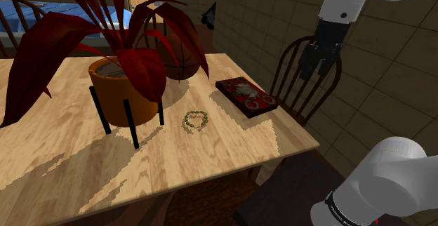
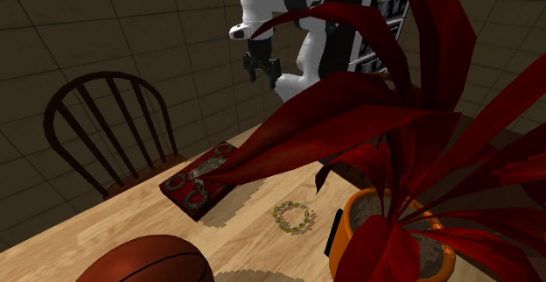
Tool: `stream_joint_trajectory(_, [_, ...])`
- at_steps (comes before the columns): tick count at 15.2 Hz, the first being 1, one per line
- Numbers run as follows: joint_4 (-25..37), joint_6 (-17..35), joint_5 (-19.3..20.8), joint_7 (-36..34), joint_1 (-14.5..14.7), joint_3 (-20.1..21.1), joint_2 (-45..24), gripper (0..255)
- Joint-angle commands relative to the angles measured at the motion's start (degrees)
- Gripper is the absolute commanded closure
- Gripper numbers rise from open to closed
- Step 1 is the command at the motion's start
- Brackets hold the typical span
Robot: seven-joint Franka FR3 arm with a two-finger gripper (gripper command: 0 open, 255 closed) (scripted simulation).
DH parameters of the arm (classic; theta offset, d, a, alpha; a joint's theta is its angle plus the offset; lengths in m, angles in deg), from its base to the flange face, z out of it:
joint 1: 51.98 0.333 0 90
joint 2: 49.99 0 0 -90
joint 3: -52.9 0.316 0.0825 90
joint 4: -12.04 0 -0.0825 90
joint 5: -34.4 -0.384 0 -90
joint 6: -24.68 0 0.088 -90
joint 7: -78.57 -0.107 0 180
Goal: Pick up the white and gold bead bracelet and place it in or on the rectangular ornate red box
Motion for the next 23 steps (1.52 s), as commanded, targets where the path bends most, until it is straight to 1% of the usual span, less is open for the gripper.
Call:
stream_joint_trajectory(1, [0.00,0.00,0.00,0.00,0.00,0.00,0.00,0])
stream_joint_trajectory(7, [-2.80,9.17,-3.61,-7.75,0.83,5.28,-5.89,0])
stream_joint_trajectory(12, [-2.87,16.76,-5.61,-13.95,1.46,9.45,-12.89,0])
stream_joint_trajectory(18, [-0.17,25.13,-6.29,-21.39,1.84,14.07,-23.33,0])
stream_joint_trajectory(23, [4.34,30.94,-4.96,-27.93,2.09,17.27,-33.32,0])
